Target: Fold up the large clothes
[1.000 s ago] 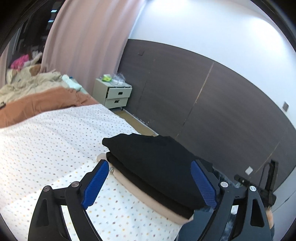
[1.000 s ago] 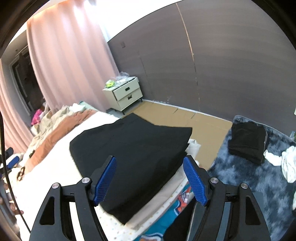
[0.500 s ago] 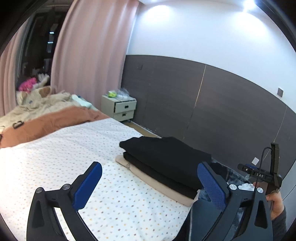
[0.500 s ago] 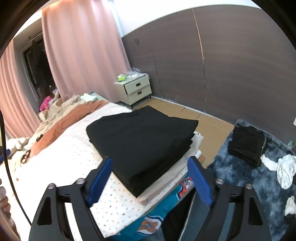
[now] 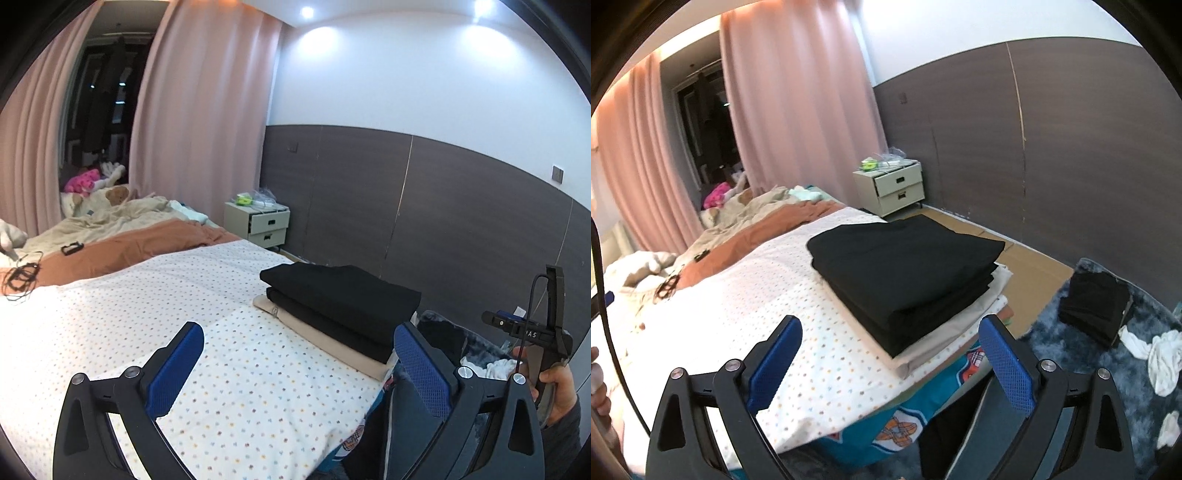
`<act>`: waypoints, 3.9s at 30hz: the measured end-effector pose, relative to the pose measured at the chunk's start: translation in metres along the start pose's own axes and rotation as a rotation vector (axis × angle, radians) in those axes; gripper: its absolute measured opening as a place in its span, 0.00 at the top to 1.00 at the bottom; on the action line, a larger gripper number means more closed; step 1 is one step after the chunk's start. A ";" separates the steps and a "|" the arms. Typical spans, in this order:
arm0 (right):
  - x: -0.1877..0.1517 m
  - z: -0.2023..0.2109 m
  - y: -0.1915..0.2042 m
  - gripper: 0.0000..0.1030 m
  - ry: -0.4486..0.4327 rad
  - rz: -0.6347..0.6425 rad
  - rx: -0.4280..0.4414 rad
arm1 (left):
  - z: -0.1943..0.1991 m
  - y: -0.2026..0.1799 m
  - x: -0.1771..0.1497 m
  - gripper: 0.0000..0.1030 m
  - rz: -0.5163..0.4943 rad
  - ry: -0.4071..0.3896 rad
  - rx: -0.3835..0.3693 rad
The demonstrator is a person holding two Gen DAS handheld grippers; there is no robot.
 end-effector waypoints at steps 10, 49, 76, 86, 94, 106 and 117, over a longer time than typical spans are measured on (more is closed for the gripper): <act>-0.037 0.050 0.025 0.06 -0.031 0.099 0.045 | 0.061 -0.005 -0.041 0.00 0.030 -0.062 0.081; -0.160 0.112 0.075 0.06 -0.074 0.236 0.261 | 0.203 0.012 -0.206 0.00 0.150 -0.151 0.378; -0.195 0.090 0.114 0.06 -0.008 0.251 0.306 | 0.208 0.010 -0.225 0.00 0.140 -0.142 0.415; -0.193 0.092 0.114 0.06 -0.012 0.253 0.300 | 0.208 0.010 -0.225 0.00 0.148 -0.141 0.423; -0.192 0.091 0.114 0.06 -0.014 0.251 0.293 | 0.210 0.012 -0.227 0.00 0.166 -0.144 0.428; -0.192 0.093 0.112 0.06 -0.017 0.247 0.286 | 0.211 0.010 -0.228 0.00 0.164 -0.144 0.426; -0.192 0.093 0.112 0.06 -0.016 0.246 0.283 | 0.214 0.011 -0.231 0.00 0.176 -0.155 0.433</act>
Point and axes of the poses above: each gripper's, at about its wrist camera, not at the fingertips, and z roughly against the way its jaws point, y to its left, x to its top, the point moved 6 cm from there along -z, roughly the way its jaws point, and after that the axes turned 5 degrees about y, right-handed, at the moved point
